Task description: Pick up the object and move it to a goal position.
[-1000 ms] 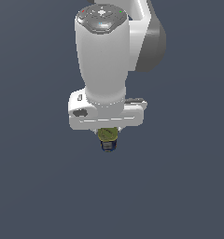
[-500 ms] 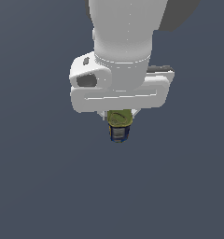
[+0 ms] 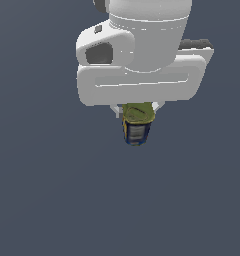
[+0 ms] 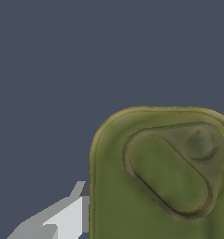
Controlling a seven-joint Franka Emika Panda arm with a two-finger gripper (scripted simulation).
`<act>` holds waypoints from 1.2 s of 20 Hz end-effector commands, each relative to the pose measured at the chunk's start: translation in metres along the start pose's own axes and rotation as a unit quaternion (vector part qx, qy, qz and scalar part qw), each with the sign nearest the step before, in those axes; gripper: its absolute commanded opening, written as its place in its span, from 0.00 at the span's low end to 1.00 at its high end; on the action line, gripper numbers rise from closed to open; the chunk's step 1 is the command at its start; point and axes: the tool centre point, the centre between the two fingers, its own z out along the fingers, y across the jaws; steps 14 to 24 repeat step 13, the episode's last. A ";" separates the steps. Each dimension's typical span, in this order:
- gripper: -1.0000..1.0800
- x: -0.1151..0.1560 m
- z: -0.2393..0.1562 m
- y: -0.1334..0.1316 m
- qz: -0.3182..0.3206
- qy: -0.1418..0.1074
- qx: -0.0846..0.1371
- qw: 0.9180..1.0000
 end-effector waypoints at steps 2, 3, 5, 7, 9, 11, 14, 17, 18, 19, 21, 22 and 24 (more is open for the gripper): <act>0.00 0.002 -0.011 -0.003 0.000 0.002 0.000 1.000; 0.00 0.002 -0.013 -0.003 0.000 0.002 0.000 1.000; 0.00 0.003 -0.015 -0.004 0.000 0.002 0.000 1.000; 0.00 0.003 -0.017 -0.004 0.000 0.002 0.000 1.000; 0.00 0.004 -0.018 -0.005 0.000 0.002 0.000 1.000; 0.00 0.004 -0.019 -0.005 0.000 0.002 0.000 1.000; 0.00 0.004 -0.019 -0.005 0.000 0.002 0.000 1.000; 0.00 0.004 -0.019 -0.005 0.000 0.002 0.000 1.000; 0.00 0.004 -0.019 -0.005 0.000 0.002 0.000 1.000; 0.00 0.004 -0.019 -0.005 0.000 0.002 0.000 1.000; 0.00 0.004 -0.019 -0.005 0.000 0.002 0.000 1.000; 0.00 0.004 -0.019 -0.005 0.000 0.002 0.000 1.000; 0.00 0.004 -0.019 -0.005 0.000 0.002 0.000 1.000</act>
